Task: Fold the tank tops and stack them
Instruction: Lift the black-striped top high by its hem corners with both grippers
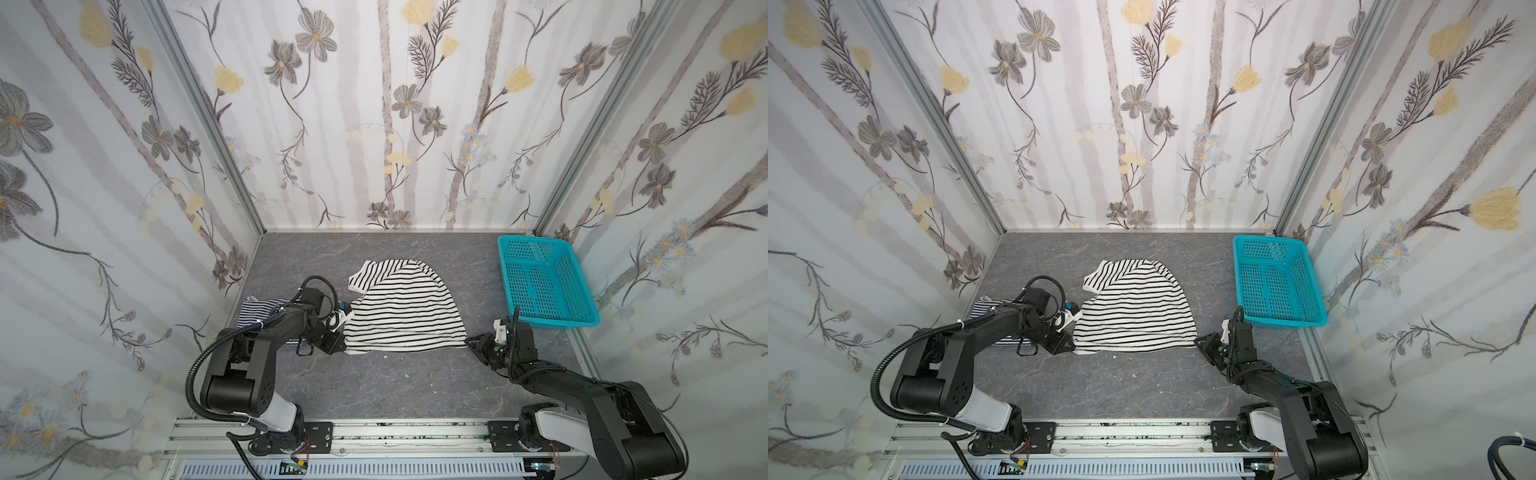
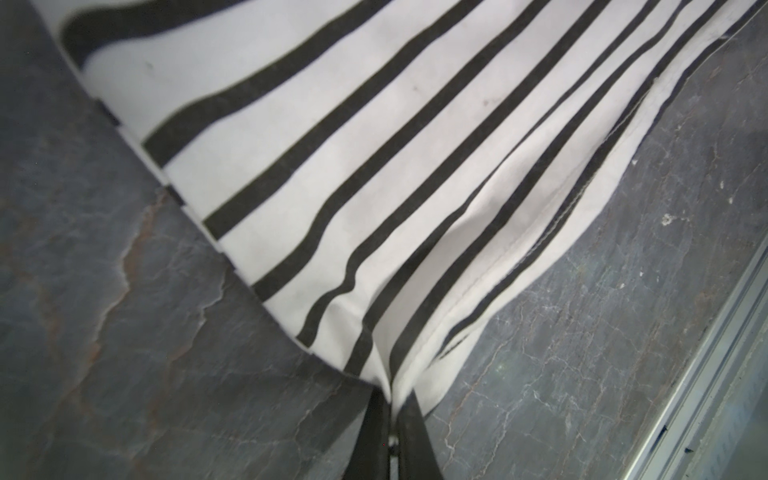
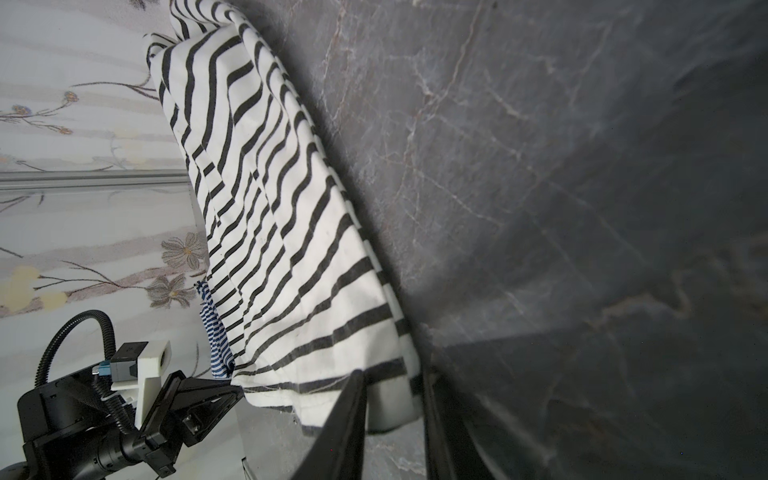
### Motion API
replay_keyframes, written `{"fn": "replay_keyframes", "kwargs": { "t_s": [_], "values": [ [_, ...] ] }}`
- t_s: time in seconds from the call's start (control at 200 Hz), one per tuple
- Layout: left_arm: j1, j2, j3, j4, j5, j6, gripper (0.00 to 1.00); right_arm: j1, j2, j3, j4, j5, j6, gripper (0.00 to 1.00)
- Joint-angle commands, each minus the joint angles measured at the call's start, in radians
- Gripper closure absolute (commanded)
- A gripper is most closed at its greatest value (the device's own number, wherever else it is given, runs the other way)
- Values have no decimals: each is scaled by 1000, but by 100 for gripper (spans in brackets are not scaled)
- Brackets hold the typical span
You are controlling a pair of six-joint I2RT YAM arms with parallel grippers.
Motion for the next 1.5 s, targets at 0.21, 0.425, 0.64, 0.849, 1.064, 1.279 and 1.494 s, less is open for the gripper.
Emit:
{"fn": "replay_keyframes", "kwargs": {
  "t_s": [0.21, 0.425, 0.64, 0.849, 1.064, 1.279, 1.494],
  "values": [
    [5, -9, 5, 4, 17, -14, 100, 0, 8, 7, 19, -17, 9, 93],
    [26, -21, 100, -22, 43, -69, 100, 1, -102, 136, -137, 38, -59, 100],
    [47, -108, 314, -73, 75, -147, 100, 0, -216, 405, -386, 60, -141, 100],
    [46, -165, 573, -85, 80, -235, 100, 0, -244, 691, -541, 55, -176, 100],
    [35, -242, 760, -100, 57, -280, 100, 0, -279, 902, -670, 54, -215, 100],
    [29, -370, 871, -118, 34, -336, 100, 1, -348, 1093, -800, 46, -251, 100],
    [29, -386, 1076, -197, 7, -376, 100, 3, -361, 1311, -918, 42, -274, 100]
  ]
}}
